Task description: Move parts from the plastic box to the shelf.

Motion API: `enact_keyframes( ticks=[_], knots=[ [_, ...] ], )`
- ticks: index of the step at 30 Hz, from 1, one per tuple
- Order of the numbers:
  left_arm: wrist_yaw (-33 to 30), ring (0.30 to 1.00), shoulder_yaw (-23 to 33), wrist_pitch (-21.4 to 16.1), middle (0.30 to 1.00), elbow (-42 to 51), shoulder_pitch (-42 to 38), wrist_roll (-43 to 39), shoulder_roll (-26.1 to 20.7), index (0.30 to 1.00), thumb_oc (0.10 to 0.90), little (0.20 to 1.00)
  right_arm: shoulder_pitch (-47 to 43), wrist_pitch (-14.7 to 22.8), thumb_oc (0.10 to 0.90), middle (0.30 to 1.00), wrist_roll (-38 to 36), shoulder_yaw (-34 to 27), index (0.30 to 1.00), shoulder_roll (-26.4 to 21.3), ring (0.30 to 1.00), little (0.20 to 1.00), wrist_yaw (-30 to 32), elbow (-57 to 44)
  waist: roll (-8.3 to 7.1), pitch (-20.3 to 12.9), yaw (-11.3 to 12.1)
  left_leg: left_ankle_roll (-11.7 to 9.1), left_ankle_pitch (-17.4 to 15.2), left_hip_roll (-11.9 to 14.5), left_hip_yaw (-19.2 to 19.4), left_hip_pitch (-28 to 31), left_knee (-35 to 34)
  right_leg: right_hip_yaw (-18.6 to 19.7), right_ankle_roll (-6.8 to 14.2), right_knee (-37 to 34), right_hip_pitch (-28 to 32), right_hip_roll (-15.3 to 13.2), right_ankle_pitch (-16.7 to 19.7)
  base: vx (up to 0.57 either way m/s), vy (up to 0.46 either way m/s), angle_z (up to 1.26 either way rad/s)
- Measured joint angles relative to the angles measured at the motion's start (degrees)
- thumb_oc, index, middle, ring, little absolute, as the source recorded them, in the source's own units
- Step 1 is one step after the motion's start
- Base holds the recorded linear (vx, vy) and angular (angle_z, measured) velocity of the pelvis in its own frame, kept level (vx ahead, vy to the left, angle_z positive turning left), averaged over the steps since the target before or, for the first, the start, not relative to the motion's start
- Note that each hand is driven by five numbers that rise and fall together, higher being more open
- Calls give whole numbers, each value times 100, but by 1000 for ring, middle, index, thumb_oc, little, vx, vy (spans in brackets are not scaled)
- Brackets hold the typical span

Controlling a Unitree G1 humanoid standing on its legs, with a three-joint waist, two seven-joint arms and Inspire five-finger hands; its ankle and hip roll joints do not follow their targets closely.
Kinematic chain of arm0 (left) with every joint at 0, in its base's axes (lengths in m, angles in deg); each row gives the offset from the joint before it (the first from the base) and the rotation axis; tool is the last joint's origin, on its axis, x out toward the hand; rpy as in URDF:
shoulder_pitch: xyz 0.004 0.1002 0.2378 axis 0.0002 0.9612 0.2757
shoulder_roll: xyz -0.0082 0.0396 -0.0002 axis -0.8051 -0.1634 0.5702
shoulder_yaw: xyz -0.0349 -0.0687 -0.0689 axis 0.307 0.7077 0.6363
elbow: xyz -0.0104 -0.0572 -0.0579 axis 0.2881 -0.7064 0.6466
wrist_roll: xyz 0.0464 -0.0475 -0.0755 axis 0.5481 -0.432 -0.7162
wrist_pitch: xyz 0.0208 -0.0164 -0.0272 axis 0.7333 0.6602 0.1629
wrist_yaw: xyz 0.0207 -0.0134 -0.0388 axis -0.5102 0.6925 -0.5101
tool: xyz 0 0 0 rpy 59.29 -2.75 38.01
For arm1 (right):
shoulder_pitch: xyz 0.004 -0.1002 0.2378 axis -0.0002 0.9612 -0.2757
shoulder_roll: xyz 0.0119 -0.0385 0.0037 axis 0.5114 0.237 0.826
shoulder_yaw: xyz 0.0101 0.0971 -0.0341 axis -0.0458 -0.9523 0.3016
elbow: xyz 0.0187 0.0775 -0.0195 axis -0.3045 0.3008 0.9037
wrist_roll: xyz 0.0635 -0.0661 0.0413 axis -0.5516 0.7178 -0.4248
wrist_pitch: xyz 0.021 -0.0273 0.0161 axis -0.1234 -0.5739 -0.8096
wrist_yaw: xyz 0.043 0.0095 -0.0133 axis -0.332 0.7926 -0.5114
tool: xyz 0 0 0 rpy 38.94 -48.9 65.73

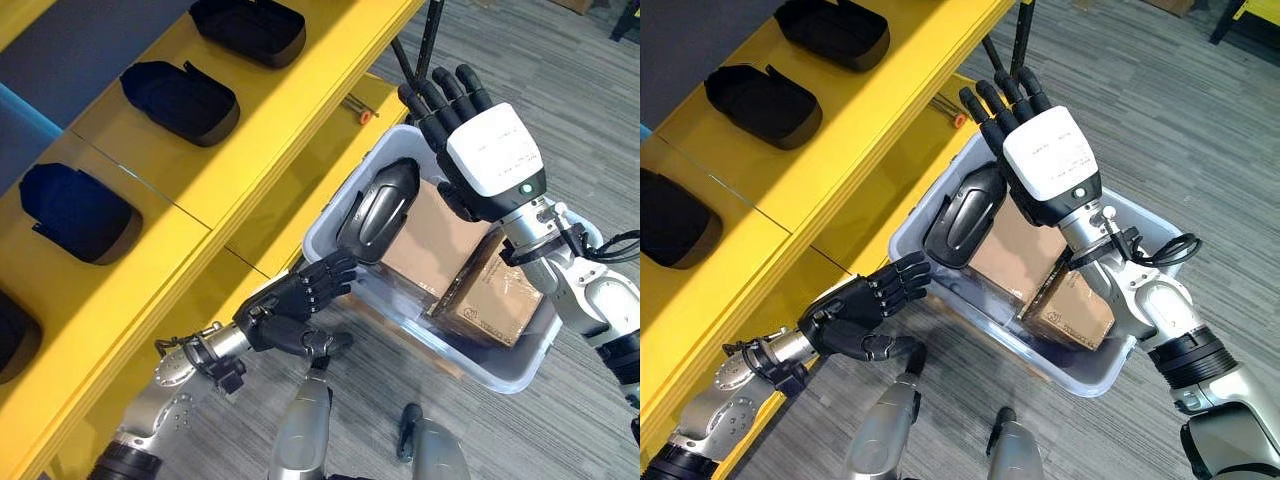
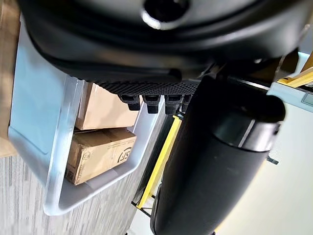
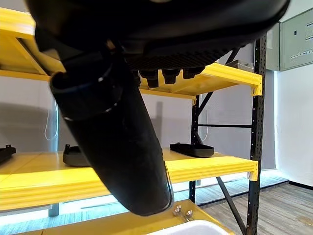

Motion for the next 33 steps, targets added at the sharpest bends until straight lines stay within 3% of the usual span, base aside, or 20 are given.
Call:
enact_keyframes(
  ticks=[11, 13, 20, 25, 33],
  knots=[
    [136, 1000, -1, 74, 1000, -1, 62, -7, -215, 1000, 900, 1000, -47, -8, 900, 1000, -452, 344, 1000, -140, 1000, 1000, -346, 568, 89, 91, 156, 28, 18, -57, 74, -781, 339, 150, 55, 410, -870, -62, 46, -53, -25, -5],
    [144, 1000, 1, 70, 1000, 5, 8, -11, -218, 1000, 900, 1000, -109, 64, 900, 1000, -455, 345, 1000, -170, 1000, 1000, -334, 738, 153, 221, 159, 32, 12, -58, 57, -948, 475, 144, 31, 606, -1050, -66, 4, -77, -48, 0],
    [155, 1000, 12, 71, 1000, 39, 70, -25, -233, 1000, 900, 1000, -121, 193, 900, 1000, -455, 594, 1000, -248, 1000, 1000, -324, 1052, 155, 266, 174, 40, -3, -69, -32, -1372, 658, 142, -49, 1072, -1561, -62, -166, -37, -47, 4],
    [320, 1000, 20, 71, 1000, 272, 152, -46, -436, 1000, 900, 1000, -139, 171, 900, 1000, -445, 606, 1000, -335, 1000, 1000, -61, 1150, 144, 273, 236, 26, 13, -75, -76, -1811, 853, 148, -60, 1399, -2023, -57, -208, -34, -45, 2],
    [517, 1000, 209, 71, 1000, 502, 347, -51, -525, 1000, 900, 1000, -510, 20, 900, 1000, -128, 618, 1000, -459, 1000, 1000, 579, 1581, 133, 279, 334, 19, 42, -123, -159, -2002, 923, 126, -131, 1540, -2219, -73, -281, -13, -27, 4]
  ],
)
